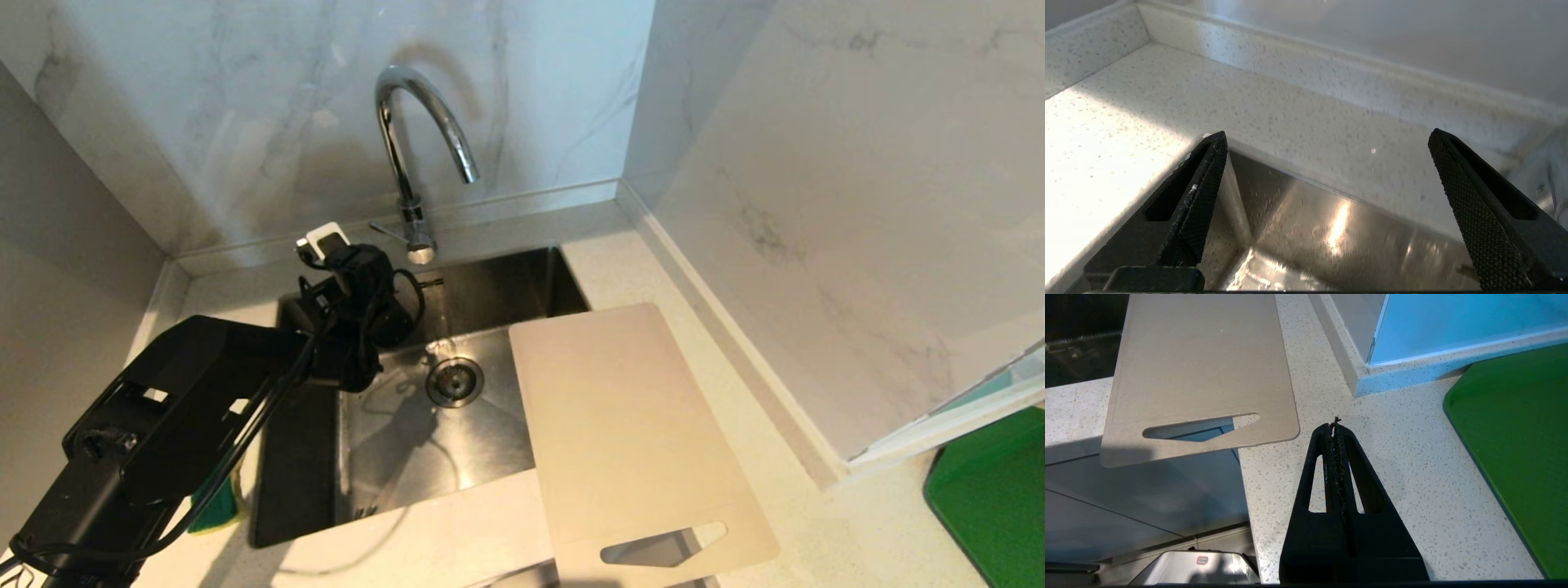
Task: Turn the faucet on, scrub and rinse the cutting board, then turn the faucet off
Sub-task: Turn on the tap
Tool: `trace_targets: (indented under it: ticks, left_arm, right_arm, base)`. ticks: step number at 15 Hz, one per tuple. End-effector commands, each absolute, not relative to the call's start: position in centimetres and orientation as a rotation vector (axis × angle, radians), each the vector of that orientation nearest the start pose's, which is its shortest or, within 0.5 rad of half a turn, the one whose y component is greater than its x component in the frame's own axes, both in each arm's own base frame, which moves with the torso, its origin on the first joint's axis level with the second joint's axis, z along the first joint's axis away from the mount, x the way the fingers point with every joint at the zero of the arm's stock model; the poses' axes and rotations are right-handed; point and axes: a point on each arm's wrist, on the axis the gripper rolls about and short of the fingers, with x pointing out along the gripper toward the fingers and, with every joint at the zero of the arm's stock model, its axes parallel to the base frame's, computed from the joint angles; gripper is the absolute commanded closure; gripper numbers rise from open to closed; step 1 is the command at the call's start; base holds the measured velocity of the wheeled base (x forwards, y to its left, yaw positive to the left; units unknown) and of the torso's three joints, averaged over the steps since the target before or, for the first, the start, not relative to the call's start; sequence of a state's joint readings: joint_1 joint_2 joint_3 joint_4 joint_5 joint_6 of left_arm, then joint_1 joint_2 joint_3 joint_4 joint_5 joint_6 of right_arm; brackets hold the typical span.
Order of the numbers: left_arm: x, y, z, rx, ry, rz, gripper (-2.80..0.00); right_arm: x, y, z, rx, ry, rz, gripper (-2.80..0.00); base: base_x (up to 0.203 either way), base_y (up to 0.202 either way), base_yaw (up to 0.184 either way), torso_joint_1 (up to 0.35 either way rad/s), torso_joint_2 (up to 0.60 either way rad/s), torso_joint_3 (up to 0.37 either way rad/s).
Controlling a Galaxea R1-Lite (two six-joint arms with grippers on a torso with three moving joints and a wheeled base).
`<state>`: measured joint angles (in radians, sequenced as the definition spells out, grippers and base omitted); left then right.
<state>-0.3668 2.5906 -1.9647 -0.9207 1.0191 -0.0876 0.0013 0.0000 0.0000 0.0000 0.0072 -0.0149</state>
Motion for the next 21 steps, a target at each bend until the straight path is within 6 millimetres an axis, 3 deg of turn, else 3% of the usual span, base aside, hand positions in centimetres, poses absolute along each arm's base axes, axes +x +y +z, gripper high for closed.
trace_targets:
  ticks: [1,6,8,9,12,15,21]
  left_arm:
    - [49.9,-17.2,14.7,-0.281,-0.261,0.643,-2.8]
    - [48.0,-16.8,20.6,-0.316,-0.321,0.553,-2.8]
    - [46.9,-16.2,23.8,-0.306,-0.33,0.479,-2.8]
    - [46.8,-15.5,24.4,-0.278,-0.305,0.442,-2.8]
    - [46.8,-14.0,25.0,-0.244,-0.202,0.318,-2.8]
    - [47.3,-12.5,24.2,-0.253,-0.11,0.278,-2.8]
    - [47.3,-12.5,23.5,-0.284,0.003,0.227,-2.8]
  right_arm:
    - [-2.3,0.0,7.5,-0.015,0.0,0.009,0.0]
    - [-2.3,0.0,7.5,-0.015,0.0,0.009,0.0]
    - [-2.3,0.0,7.5,-0.015,0.0,0.009,0.0]
    - [-2.3,0.0,7.5,-0.015,0.0,0.009,0.0]
    - [-2.3,0.0,7.5,-0.016,0.0,0.009,0.0]
    - [-2.3,0.0,7.5,-0.015,0.0,0.009,0.0]
    - [-2.3,0.0,7.5,-0.015,0.0,0.006,0.0]
  base:
    - [0.0,0.0,0.0,0.0,0.0,0.0]
    - [0.0,0.0,0.0,0.0,0.0,0.0]
    - [0.0,0.0,0.0,0.0,0.0,0.0]
    - [0.0,0.0,0.0,0.0,0.0,0.0]
    - [0.0,0.0,0.0,0.0,0.0,0.0]
    - [0.0,0.0,0.0,0.0,0.0,0.0]
    - [0.0,0.0,0.0,0.0,0.0,0.0]
